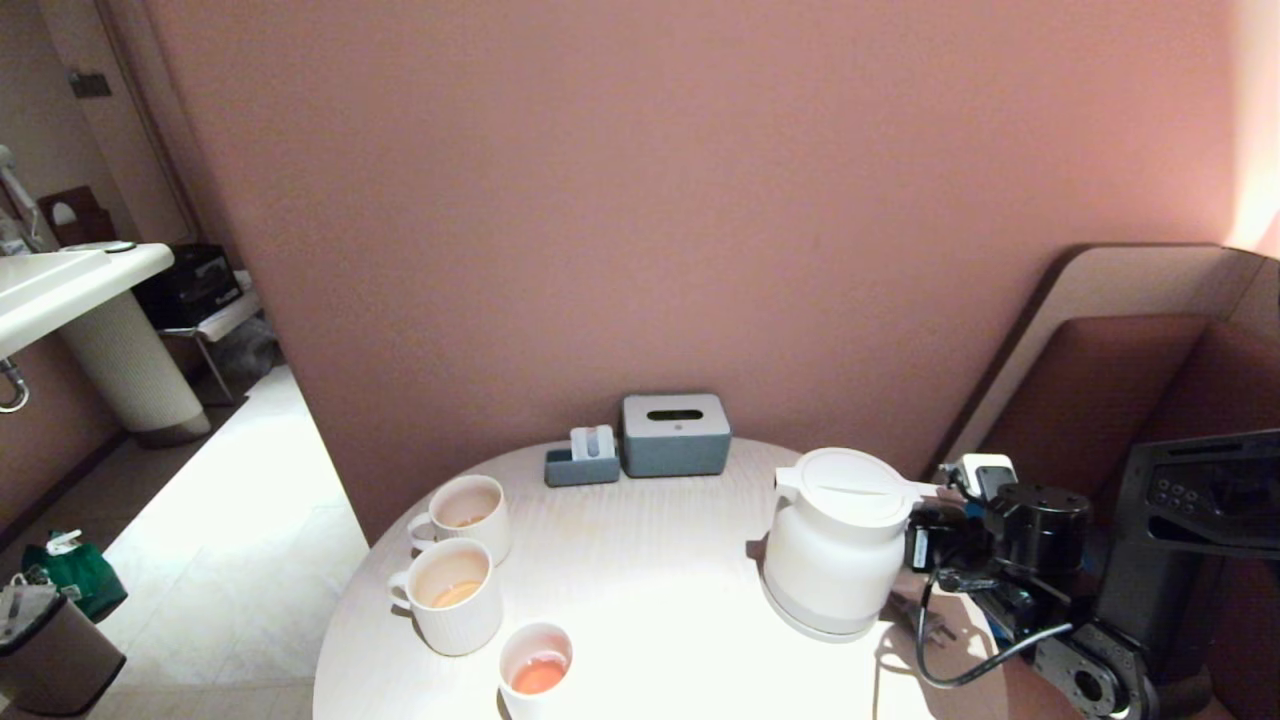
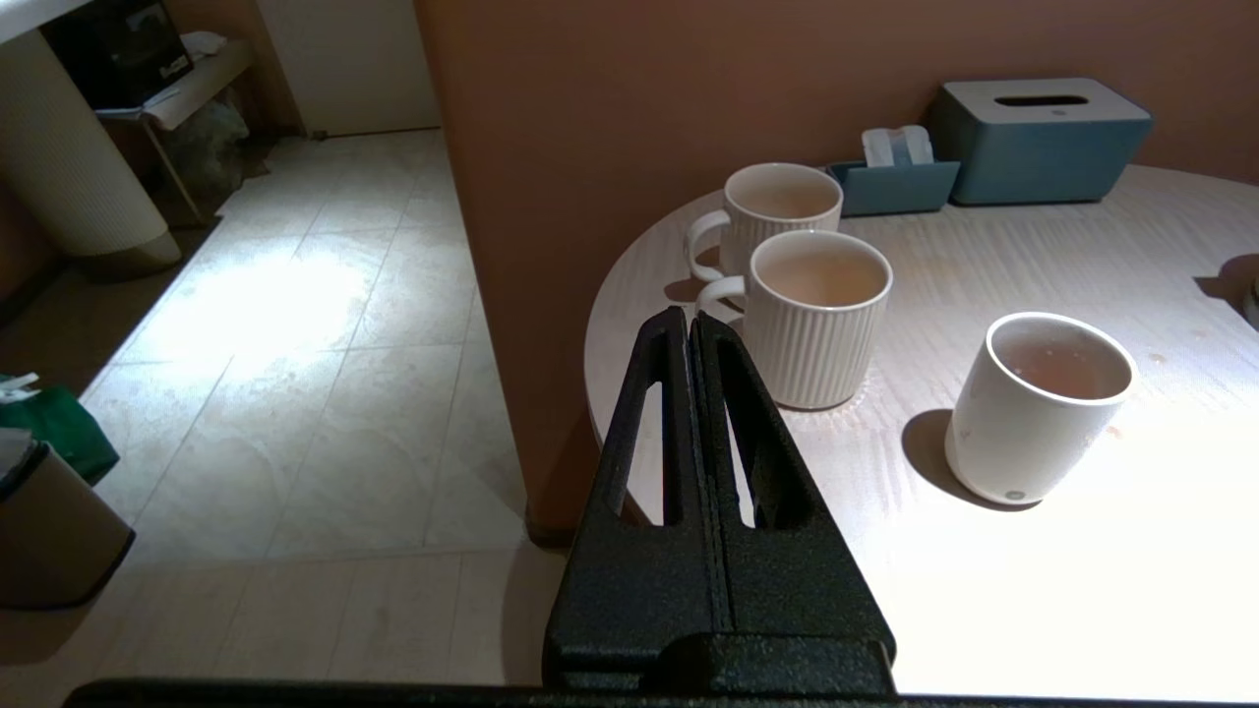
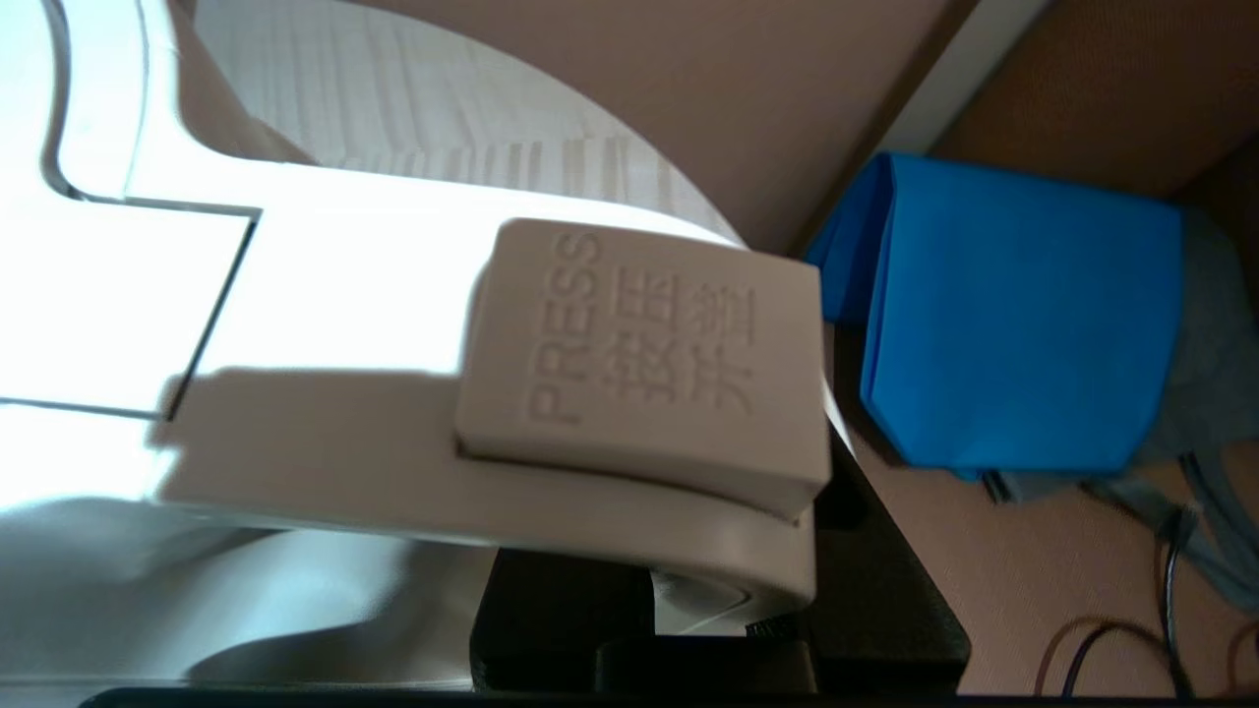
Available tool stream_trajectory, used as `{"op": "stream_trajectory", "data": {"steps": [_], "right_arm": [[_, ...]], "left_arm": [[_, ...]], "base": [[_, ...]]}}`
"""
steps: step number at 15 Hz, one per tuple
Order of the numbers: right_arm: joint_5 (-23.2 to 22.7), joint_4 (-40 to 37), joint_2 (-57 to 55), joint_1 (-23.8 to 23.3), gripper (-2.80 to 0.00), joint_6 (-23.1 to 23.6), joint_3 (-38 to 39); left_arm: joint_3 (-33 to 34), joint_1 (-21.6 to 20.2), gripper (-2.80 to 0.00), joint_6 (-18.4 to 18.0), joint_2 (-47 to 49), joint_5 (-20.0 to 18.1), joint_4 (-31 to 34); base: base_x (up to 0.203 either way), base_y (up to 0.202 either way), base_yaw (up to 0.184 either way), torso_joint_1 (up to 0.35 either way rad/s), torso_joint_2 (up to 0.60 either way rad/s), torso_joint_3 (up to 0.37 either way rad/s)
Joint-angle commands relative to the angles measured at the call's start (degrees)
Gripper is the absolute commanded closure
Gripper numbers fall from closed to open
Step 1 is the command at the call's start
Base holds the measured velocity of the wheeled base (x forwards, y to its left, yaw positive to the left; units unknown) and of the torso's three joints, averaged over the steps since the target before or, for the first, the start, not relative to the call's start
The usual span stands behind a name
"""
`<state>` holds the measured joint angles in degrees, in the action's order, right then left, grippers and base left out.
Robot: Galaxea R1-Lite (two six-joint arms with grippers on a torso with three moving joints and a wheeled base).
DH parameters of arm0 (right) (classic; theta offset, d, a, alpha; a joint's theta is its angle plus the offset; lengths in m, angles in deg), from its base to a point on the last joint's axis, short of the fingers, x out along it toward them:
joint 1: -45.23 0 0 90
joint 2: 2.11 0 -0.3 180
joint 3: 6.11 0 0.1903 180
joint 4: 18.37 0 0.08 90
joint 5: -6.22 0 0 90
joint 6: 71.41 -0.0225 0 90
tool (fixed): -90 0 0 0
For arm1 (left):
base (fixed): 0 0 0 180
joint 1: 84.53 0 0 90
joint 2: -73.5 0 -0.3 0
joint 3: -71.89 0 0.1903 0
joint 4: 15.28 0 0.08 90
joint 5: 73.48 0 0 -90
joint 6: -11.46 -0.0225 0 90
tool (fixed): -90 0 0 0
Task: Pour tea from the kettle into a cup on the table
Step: Put down the kettle on the table
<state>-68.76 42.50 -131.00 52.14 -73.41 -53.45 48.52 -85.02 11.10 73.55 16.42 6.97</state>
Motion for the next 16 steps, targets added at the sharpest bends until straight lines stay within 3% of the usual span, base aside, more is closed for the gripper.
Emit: {"op": "stream_trajectory", "data": {"steps": [1, 3, 4, 8, 16], "right_arm": [[0.05, 0.40, -1.10, 0.15, 0.00, 0.07, 0.26], [0.10, 0.52, -1.10, 0.03, 0.00, 0.98, 1.38], [0.02, 0.72, -0.73, 0.10, -2.80, 0.93, 1.21], [0.16, 0.69, 0.72, 0.03, -2.80, 0.94, 1.96], [0.06, 0.67, 8.57, 0.12, -2.80, 1.03, 13.15]], "left_arm": [[0.00, -0.04, 0.00, 0.00, 0.04, 0.01, -0.02], [0.00, -0.04, 0.00, 0.00, 0.04, 0.01, -0.02], [0.00, -0.04, 0.00, 0.00, 0.04, 0.01, -0.02], [0.00, -0.04, 0.00, 0.00, 0.04, 0.01, -0.02], [0.00, -0.04, 0.00, 0.00, 0.04, 0.01, -0.02]], "base": [[0.000, 0.000, 0.000, 0.000, 0.00, 0.000], [0.000, 0.000, 0.000, 0.000, 0.00, 0.000], [0.000, 0.000, 0.000, 0.000, 0.00, 0.000], [0.000, 0.000, 0.000, 0.000, 0.00, 0.000], [0.000, 0.000, 0.000, 0.000, 0.00, 0.000]]}}
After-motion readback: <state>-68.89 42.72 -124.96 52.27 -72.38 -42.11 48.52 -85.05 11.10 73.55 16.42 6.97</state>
